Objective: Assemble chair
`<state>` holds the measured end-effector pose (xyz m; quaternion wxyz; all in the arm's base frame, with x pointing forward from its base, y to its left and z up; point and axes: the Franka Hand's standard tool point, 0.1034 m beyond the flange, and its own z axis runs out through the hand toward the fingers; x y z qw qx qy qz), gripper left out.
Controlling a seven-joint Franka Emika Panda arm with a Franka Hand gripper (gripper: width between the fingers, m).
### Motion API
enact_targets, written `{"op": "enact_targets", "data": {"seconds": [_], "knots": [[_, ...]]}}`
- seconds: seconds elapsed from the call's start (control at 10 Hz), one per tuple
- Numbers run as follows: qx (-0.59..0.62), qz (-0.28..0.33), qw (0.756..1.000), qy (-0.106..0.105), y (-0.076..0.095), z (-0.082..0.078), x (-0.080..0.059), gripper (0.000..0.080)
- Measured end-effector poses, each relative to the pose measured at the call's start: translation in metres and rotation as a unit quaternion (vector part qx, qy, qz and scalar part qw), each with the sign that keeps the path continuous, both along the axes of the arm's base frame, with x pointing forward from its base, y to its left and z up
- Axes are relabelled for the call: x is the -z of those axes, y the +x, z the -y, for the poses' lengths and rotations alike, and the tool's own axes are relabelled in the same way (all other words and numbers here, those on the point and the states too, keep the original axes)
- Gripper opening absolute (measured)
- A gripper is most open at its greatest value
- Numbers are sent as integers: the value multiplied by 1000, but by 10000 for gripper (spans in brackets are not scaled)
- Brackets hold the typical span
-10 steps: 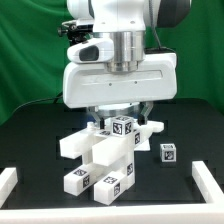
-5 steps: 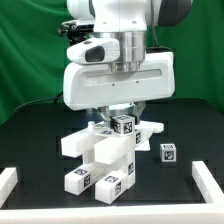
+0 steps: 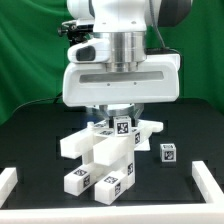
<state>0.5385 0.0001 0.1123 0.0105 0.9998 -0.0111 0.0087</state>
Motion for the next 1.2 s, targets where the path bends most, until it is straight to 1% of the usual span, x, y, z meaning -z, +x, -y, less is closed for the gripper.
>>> {"op": "enact_targets", "data": {"seconds": [0.1, 0.2, 0.3, 0.4, 0.5, 0.8, 0.9, 1.0, 1.1, 1.2], "knots": [[54, 2, 999, -1, 2, 3, 0, 282], [144, 5, 990, 1, 3, 3, 0, 282], [222, 7, 975, 2, 3, 0, 0, 282], [266, 7, 964, 7, 3, 1, 0, 282], [320, 7, 947, 17, 4, 1, 0, 282], [304, 7, 952, 17, 4, -1, 0, 282], [254, 7, 967, 16, 4, 1, 0, 416], [163, 5, 987, 14, 4, 6, 0, 548], [60, 3, 998, 11, 2, 11, 3, 629], [-18, 2, 1000, 10, 1, 11, 4, 629]]}}
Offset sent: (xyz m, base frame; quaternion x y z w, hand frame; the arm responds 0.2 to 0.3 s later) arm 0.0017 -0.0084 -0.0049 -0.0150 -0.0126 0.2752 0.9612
